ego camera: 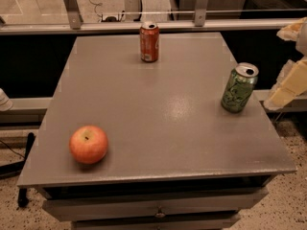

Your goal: Move green can near apple

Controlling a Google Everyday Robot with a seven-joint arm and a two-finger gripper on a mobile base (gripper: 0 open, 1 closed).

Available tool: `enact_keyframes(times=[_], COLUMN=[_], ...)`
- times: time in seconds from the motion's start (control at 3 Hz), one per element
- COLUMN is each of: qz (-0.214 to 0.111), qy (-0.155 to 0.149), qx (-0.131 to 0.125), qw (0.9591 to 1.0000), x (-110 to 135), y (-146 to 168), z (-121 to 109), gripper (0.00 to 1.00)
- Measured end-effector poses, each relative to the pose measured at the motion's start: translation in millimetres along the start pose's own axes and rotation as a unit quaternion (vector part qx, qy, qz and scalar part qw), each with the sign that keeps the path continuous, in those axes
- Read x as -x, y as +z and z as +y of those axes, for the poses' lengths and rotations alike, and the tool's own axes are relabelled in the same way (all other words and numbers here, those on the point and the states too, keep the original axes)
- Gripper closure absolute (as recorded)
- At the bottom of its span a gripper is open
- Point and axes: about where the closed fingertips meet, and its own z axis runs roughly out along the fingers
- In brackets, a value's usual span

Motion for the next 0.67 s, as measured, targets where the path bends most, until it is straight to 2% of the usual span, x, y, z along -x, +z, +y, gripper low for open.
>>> enact_keyframes(times=[0.33,0.67], qz=[-0.048,-0.098], qy=[0.051,0.102], qx=[-0.023,-0.031], qw=[0.9973,0.9895], x=[-11,-21], y=[14,28], z=[-20,-29], gripper=[0.0,0.0])
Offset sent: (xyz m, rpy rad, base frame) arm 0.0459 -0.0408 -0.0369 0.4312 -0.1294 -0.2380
